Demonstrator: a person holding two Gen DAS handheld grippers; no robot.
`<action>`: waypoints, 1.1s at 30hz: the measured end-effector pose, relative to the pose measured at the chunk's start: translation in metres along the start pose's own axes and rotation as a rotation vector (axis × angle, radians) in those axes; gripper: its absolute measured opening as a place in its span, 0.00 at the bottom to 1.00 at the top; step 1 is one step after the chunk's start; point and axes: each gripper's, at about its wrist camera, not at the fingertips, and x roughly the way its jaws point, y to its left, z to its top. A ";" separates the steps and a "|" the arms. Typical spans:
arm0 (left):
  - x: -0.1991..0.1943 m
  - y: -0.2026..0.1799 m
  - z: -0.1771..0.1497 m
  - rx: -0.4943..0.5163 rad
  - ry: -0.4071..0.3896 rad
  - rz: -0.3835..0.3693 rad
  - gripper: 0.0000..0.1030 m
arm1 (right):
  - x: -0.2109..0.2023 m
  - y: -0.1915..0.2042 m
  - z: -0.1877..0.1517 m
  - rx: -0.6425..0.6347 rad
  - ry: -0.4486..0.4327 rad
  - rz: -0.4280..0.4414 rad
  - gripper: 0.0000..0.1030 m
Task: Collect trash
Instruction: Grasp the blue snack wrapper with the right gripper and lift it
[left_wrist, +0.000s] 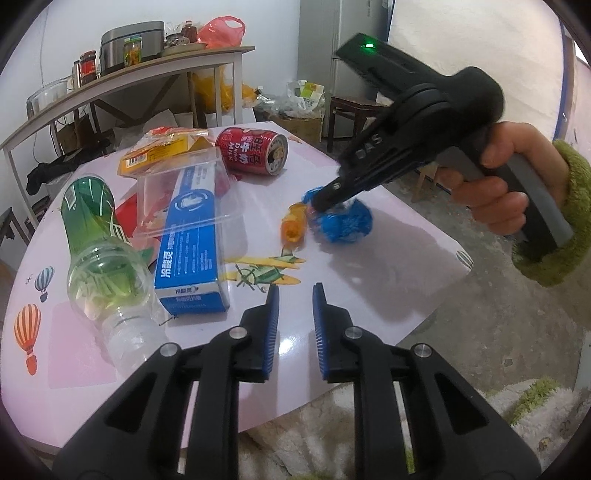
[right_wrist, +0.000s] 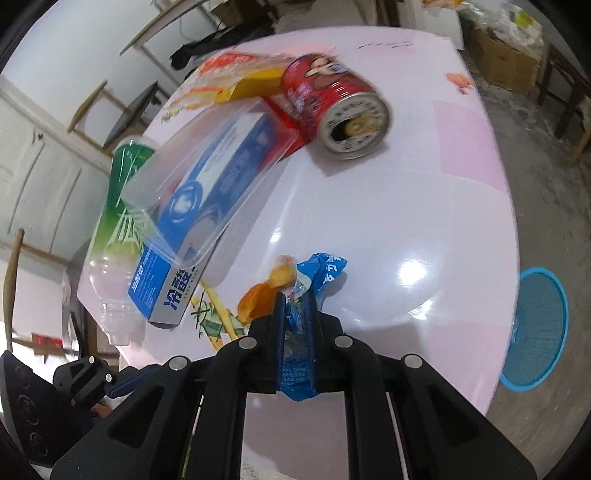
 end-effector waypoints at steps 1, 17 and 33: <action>0.001 -0.001 0.002 0.004 -0.003 0.007 0.16 | -0.003 -0.005 -0.002 0.016 -0.014 -0.005 0.10; 0.053 -0.010 0.044 0.046 -0.001 0.178 0.16 | -0.020 -0.046 -0.016 0.110 -0.102 0.058 0.10; 0.089 -0.028 0.044 0.101 0.094 0.221 0.08 | -0.012 -0.066 -0.028 0.162 -0.118 0.158 0.10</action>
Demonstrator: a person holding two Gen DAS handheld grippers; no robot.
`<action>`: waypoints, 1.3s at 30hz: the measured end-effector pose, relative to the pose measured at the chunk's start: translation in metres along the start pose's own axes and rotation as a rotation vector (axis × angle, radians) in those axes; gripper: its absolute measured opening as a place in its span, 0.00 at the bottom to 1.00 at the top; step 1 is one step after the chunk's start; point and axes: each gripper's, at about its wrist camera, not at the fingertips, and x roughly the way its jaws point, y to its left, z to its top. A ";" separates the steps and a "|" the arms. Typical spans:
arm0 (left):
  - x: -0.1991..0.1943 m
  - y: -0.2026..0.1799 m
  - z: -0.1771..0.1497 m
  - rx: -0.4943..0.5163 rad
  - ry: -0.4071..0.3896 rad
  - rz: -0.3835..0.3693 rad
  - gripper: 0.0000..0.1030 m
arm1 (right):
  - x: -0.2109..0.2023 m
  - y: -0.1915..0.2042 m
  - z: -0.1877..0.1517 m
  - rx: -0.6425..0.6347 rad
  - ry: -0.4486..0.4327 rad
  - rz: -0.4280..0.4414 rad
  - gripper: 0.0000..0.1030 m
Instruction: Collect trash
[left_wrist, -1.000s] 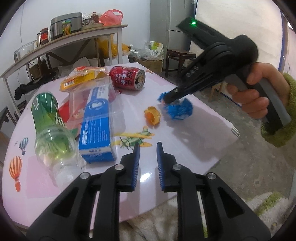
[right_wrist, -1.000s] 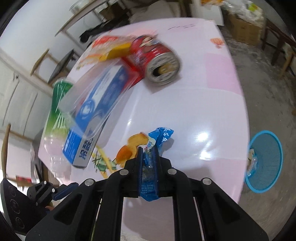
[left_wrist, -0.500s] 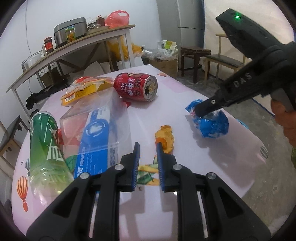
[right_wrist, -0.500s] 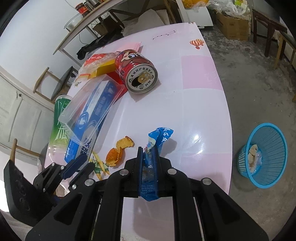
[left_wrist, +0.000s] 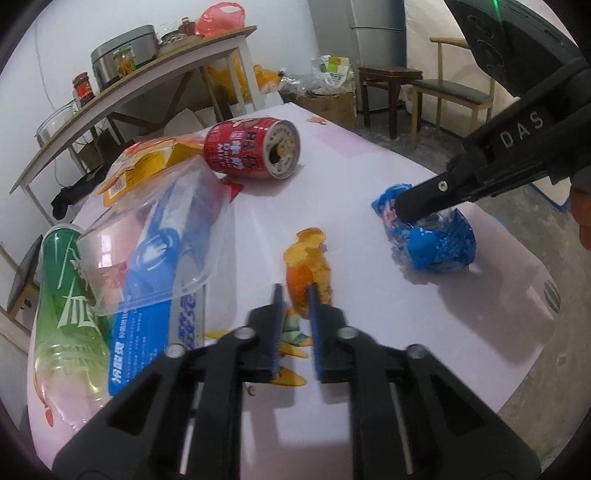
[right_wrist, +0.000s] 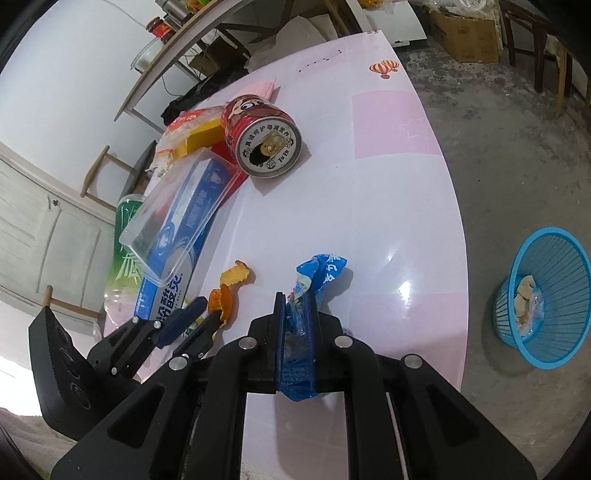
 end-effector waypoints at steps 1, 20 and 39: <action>0.000 -0.002 0.000 0.006 -0.003 0.005 0.06 | -0.002 -0.001 -0.001 0.003 -0.008 0.002 0.10; -0.026 -0.034 0.108 -0.090 0.019 -0.442 0.02 | -0.156 -0.092 -0.034 0.246 -0.398 -0.104 0.10; 0.133 -0.194 0.210 -0.043 0.339 -0.659 0.42 | -0.112 -0.333 -0.055 0.700 -0.348 -0.265 0.42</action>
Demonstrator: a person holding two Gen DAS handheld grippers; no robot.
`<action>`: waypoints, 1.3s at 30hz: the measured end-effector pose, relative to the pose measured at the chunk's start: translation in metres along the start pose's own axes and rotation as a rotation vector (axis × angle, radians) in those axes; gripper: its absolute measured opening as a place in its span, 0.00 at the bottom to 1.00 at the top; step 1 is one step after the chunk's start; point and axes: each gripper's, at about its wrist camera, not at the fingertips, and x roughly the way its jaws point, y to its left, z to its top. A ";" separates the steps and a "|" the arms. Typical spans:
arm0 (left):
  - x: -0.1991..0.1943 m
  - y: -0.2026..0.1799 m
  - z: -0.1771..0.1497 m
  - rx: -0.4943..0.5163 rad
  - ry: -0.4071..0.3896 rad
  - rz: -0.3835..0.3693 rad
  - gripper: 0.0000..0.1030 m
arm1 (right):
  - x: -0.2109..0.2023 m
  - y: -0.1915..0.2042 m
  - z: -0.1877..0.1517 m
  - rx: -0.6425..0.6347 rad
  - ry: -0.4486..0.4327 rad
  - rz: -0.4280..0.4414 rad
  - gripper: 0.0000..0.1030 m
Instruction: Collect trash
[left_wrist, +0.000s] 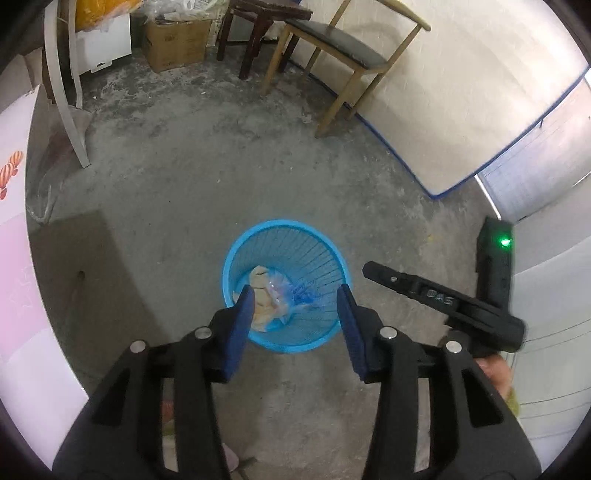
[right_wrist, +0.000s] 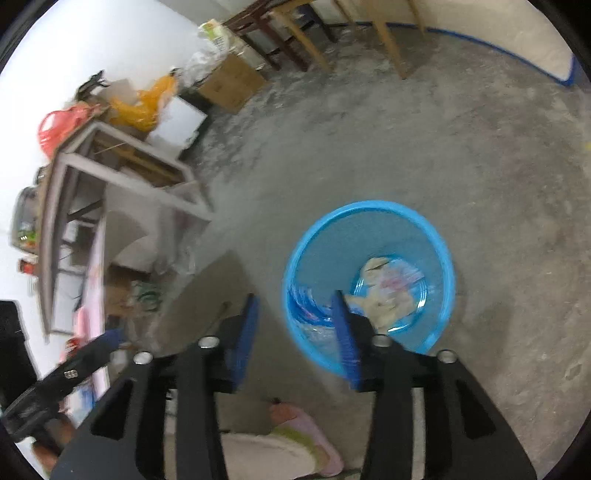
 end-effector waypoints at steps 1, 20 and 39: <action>-0.007 0.002 -0.001 0.003 -0.022 -0.001 0.44 | 0.000 0.001 -0.001 -0.003 -0.003 0.007 0.42; -0.211 0.045 -0.114 -0.068 -0.348 0.031 0.81 | -0.142 0.139 -0.079 -0.380 -0.231 0.043 0.82; -0.333 0.172 -0.282 -0.300 -0.546 0.321 0.90 | -0.160 0.410 -0.241 -1.051 -0.394 -0.035 0.94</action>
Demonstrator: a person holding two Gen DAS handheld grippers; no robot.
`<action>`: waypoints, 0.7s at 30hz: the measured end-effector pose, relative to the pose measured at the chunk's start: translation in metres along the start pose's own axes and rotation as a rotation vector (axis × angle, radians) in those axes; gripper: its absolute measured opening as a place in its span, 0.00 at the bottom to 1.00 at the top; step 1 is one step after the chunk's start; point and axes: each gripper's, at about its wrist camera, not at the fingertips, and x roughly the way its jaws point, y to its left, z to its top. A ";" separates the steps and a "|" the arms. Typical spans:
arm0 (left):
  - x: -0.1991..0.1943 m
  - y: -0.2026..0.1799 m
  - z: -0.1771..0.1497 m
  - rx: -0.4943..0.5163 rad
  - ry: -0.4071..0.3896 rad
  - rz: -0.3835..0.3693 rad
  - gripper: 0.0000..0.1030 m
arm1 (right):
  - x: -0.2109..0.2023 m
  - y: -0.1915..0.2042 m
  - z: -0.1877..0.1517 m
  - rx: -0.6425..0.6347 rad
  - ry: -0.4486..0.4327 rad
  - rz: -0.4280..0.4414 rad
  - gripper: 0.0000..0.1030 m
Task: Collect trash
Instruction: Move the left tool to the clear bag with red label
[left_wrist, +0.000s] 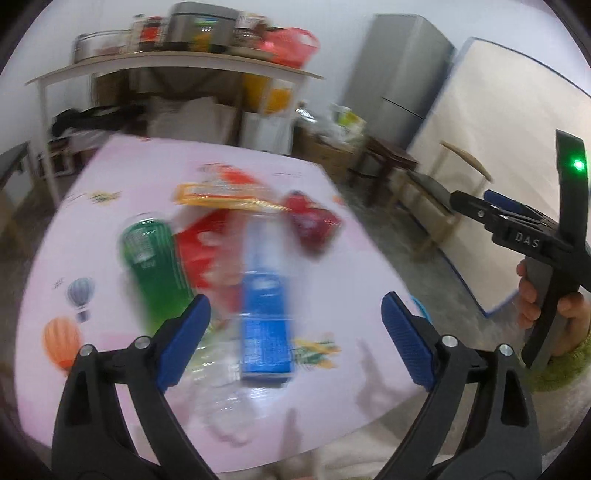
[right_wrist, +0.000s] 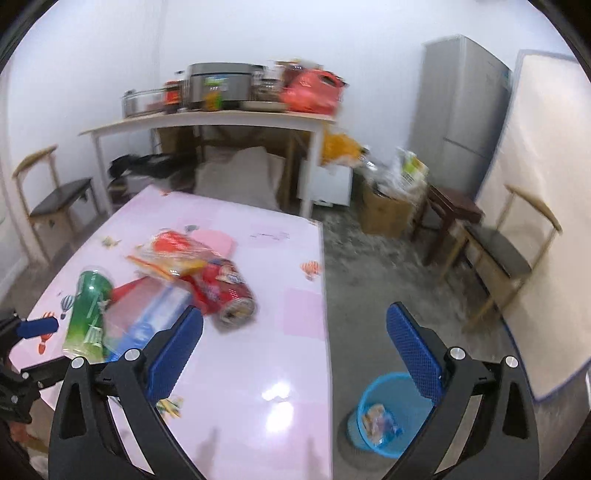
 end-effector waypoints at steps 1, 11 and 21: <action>-0.004 0.010 -0.001 -0.019 -0.002 0.013 0.91 | 0.004 0.009 0.003 -0.013 -0.006 0.030 0.94; -0.025 0.078 -0.004 -0.118 -0.011 0.033 0.92 | 0.057 0.056 0.033 0.103 0.117 0.321 0.94; -0.033 0.091 0.008 -0.123 -0.114 -0.092 0.92 | 0.107 0.058 0.043 0.259 0.234 0.488 0.93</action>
